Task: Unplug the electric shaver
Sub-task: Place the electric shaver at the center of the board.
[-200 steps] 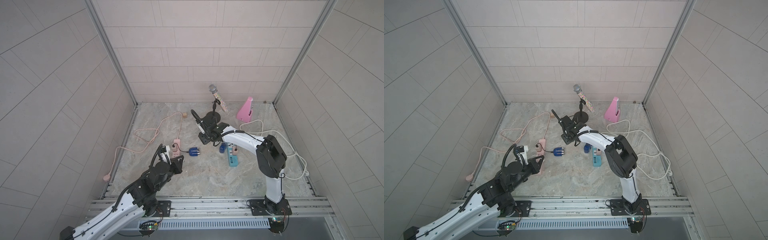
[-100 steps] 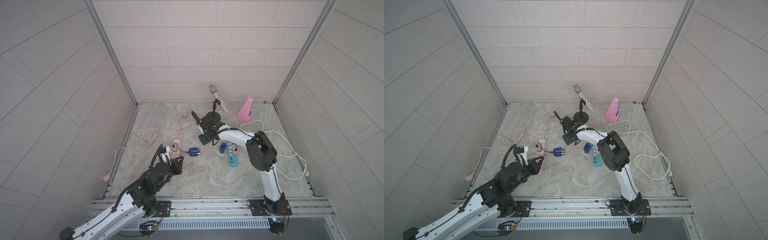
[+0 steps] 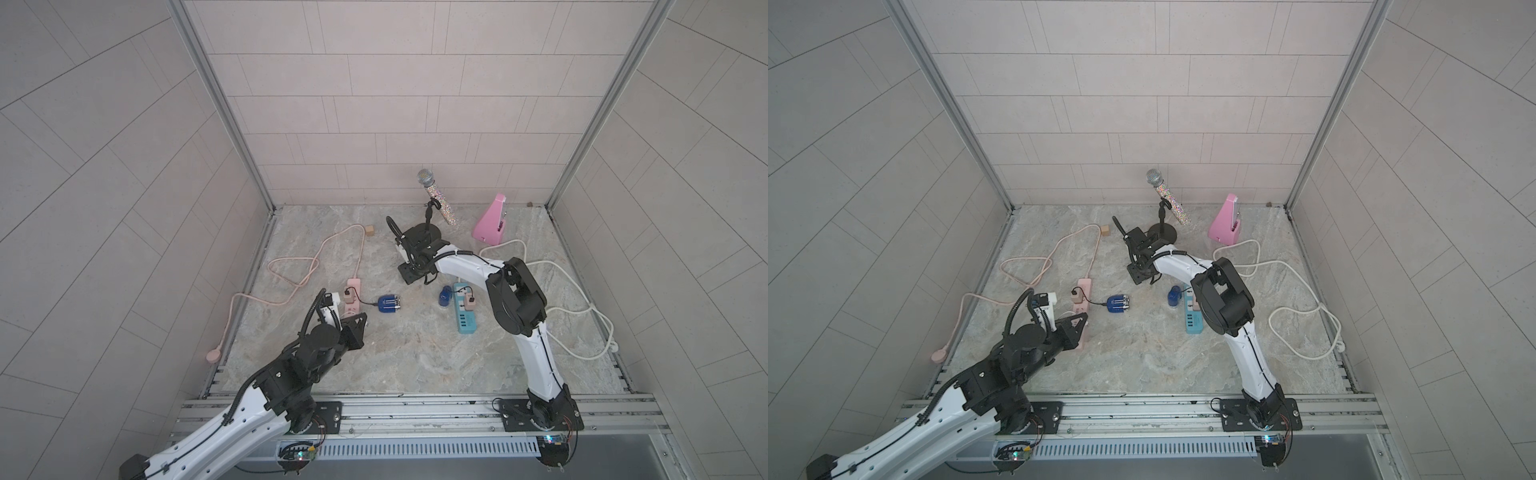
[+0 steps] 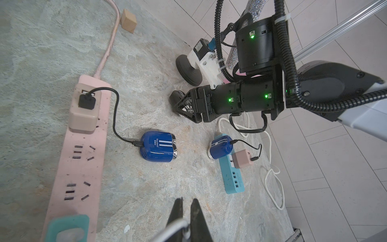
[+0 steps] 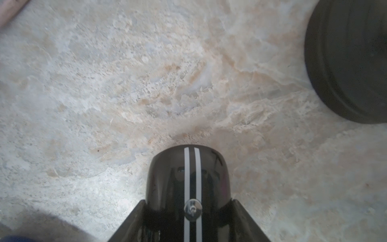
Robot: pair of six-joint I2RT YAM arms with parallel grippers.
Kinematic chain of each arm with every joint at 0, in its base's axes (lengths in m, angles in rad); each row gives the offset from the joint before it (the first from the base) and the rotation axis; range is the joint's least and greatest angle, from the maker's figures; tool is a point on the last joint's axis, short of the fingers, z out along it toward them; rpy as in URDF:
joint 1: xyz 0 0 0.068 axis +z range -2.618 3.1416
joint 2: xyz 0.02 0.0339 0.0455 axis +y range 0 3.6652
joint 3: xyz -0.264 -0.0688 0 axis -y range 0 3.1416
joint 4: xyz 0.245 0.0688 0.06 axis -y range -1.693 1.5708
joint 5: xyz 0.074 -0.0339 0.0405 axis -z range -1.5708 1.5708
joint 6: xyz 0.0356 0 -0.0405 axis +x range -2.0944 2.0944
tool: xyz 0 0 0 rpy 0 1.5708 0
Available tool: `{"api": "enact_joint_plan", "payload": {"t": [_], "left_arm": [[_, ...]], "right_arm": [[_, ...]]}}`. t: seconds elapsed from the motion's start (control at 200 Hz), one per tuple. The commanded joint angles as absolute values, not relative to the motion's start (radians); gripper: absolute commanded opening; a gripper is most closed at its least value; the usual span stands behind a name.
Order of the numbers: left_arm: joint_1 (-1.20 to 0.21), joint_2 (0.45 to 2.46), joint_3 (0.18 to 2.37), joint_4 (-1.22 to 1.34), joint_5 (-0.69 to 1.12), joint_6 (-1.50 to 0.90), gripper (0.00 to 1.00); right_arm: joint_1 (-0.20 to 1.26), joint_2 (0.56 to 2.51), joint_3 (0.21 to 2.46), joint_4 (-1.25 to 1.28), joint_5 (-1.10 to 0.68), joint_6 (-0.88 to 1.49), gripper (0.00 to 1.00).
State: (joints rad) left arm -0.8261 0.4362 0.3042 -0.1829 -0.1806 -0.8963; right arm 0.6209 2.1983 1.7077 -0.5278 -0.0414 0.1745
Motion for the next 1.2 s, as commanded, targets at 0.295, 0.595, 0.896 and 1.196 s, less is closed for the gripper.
{"api": "enact_joint_plan", "payload": {"t": [0.295,0.595,0.896,1.196], "left_arm": [[-0.824,0.434,0.329,-0.201,-0.193,-0.888,0.00],[-0.824,0.437,0.326,-0.201,-0.194,-0.890,0.00],[-0.824,0.461,0.335,-0.224,-0.167,-0.877,0.16],[-0.825,0.520,0.342,-0.272,-0.100,-0.926,0.50]], "right_arm": [[0.611,2.220,1.720,-0.575,-0.047,0.196,0.64],[0.604,2.226,1.720,-0.581,-0.067,0.197,0.71],[0.602,2.122,1.667,-0.564,-0.037,0.189,0.74],[0.602,2.007,1.588,-0.554,-0.046,0.196,0.75]]}}
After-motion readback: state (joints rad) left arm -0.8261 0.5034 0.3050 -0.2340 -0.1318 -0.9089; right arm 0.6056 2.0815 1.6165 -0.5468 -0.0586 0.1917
